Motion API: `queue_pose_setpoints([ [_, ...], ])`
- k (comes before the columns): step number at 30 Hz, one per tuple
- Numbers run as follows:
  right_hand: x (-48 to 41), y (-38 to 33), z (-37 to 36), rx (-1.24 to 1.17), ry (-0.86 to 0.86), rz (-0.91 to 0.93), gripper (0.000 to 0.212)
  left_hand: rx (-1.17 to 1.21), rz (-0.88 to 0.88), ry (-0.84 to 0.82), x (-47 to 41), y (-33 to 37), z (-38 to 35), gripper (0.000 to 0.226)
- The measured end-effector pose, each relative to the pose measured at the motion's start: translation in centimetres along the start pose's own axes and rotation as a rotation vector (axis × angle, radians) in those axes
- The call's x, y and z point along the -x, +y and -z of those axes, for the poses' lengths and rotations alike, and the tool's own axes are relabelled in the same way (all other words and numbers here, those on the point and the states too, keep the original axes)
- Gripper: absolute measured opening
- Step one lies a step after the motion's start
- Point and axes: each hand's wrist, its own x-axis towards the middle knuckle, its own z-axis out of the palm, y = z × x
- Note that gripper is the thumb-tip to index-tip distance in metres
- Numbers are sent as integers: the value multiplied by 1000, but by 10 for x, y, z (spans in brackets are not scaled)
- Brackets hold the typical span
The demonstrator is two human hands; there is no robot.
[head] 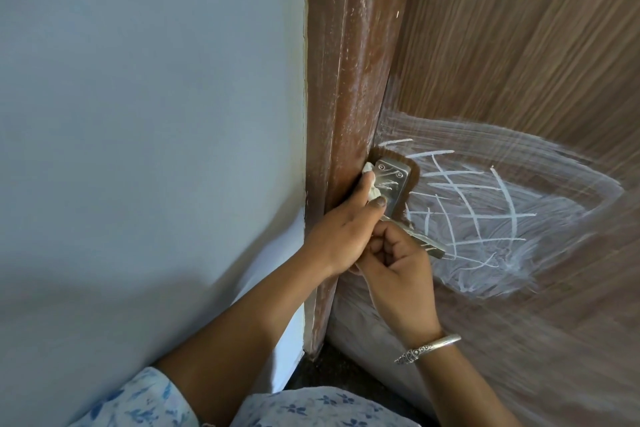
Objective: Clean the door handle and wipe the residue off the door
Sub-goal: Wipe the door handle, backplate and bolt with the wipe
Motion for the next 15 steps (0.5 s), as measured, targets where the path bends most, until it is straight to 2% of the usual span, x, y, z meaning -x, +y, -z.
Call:
queue_pose_setpoints([
  [4, 1, 1, 0, 29, -20, 7, 27, 139, 61, -60, 1, -5, 0, 81],
  [9, 2, 2, 3, 35, -26, -15, 27, 327, 64, -115, 5, -19, -6, 65],
  [15, 4, -3, 3, 22, -42, 25, 25, 450, 36, -167, 10, -27, -6, 95],
])
